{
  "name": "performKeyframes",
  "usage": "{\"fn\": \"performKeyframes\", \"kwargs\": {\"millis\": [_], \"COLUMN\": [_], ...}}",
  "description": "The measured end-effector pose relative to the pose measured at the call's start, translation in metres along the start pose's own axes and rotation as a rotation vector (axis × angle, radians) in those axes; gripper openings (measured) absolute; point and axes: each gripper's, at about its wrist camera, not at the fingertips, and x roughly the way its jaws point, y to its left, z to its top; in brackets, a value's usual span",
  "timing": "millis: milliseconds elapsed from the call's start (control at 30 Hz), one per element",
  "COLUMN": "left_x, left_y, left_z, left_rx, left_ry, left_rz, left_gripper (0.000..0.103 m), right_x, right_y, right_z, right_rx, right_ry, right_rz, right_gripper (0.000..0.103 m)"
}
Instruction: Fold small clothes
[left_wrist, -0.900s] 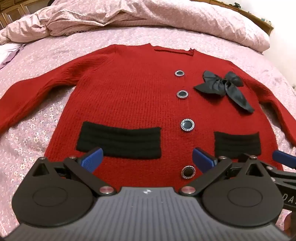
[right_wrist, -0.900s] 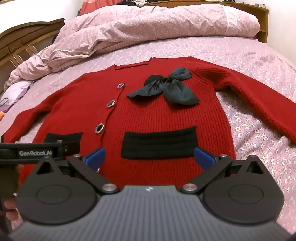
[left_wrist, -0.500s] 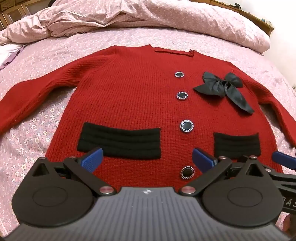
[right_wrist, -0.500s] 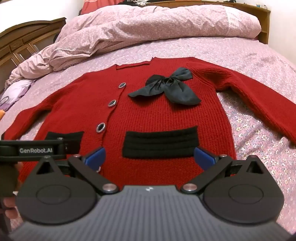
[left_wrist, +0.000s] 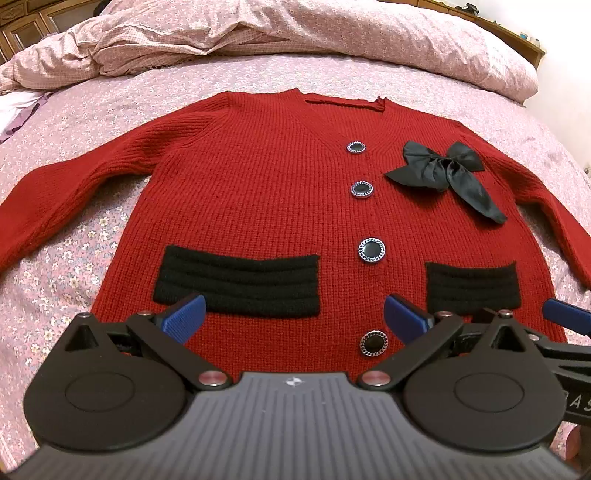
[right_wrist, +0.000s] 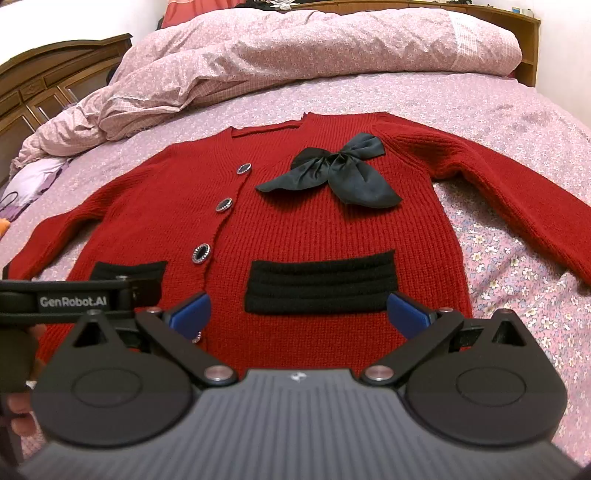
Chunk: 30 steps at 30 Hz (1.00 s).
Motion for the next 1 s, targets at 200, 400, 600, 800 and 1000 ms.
{"fn": "performKeyframes", "kwargs": {"millis": [200, 400, 600, 800, 1000], "left_x": [0.0007, 0.0011, 0.0013, 0.0014, 0.0023], "left_y": [-0.0001, -0.0010, -0.0019, -0.0021, -0.0031], "left_z": [0.0005, 0.0007, 0.0004, 0.0004, -0.0009], "left_rx": [0.001, 0.003, 0.004, 0.004, 0.005], "left_ry": [0.003, 0.003, 0.003, 0.003, 0.006], "left_rz": [0.002, 0.003, 0.005, 0.005, 0.004], "left_gripper": [0.103, 0.103, 0.103, 0.103, 0.103], "right_x": [0.0022, 0.0023, 0.0024, 0.0025, 0.0030], "right_y": [-0.0005, -0.0002, 0.0001, 0.0000, 0.0003], "right_z": [0.0010, 0.0007, 0.0006, 0.0001, -0.0002], "right_rx": [-0.004, -0.003, -0.003, -0.002, -0.004], "right_ry": [0.004, 0.004, 0.005, 0.005, 0.007], "right_rz": [0.002, 0.002, 0.001, 0.003, 0.003], "right_gripper": [0.103, 0.103, 0.103, 0.103, 0.103]}}
